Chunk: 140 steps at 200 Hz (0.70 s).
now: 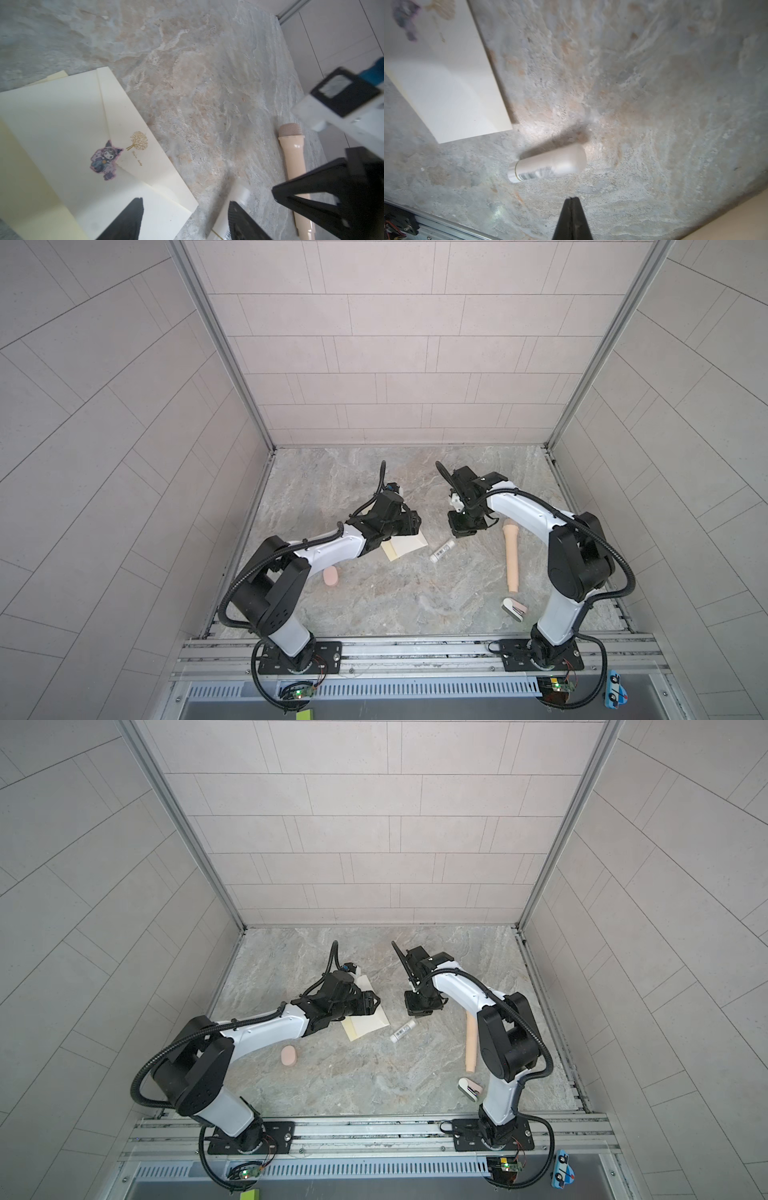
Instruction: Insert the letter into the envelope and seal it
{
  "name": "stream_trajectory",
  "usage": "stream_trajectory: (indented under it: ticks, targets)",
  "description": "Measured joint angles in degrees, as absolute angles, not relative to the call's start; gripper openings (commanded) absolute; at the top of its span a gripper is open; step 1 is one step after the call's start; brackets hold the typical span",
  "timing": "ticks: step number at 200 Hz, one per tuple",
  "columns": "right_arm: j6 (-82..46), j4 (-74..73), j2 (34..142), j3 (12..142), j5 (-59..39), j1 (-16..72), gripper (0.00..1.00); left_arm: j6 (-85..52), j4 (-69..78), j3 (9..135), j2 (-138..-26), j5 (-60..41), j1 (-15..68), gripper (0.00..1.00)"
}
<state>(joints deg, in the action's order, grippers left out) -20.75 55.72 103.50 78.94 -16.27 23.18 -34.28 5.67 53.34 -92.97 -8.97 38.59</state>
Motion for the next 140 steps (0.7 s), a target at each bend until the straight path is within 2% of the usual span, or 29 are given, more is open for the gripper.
stream_trajectory:
  ticks: [46, 62, 76, 88, 100, 108, 126, 140]
  targets:
    - [-20.84, 55.18, 104.14, 78.54, -16.32, 21.87, 0.07, -31.7, 5.76, 54.43, -96.82, -12.75, 40.16, 0.72]
    - [-21.54, 53.71, 103.59, 77.41, -16.32, 21.23, 0.1, -31.05, 5.69, 54.26, -97.32, -12.93, 40.45, 0.73]
    - [-22.72, 52.21, 101.86, 75.22, -15.86, 20.21, 0.19, -30.98, 6.66, 53.32, -96.84, -12.19, 40.6, 0.73]
    - [-24.53, 50.81, 99.11, 72.88, -14.13, 18.61, 0.36, -31.03, 7.49, 51.53, -95.39, -10.35, 40.71, 0.74]
    - [-25.91, 49.43, 95.37, 70.65, -11.22, 16.51, 0.45, -31.57, 7.9, 48.95, -92.6, -6.5, 40.62, 0.75]
    - [-27.2, 48.25, 91.92, 69.14, -8.58, 14.5, 0.49, -32.14, 8.25, 47.0, -90.11, -2.57, 40.47, 0.76]
    - [-28.45, 44.82, 83.68, 66.0, -0.27, 10.66, 0.52, -32.99, 9.17, 42.59, -83.22, 6.9, 39.38, 0.92]
    - [-27.88, 39.81, 76.71, 62.26, 7.31, 9.26, 0.54, -32.95, 8.78, 40.71, -78.3, 15.05, 37.1, 0.95]
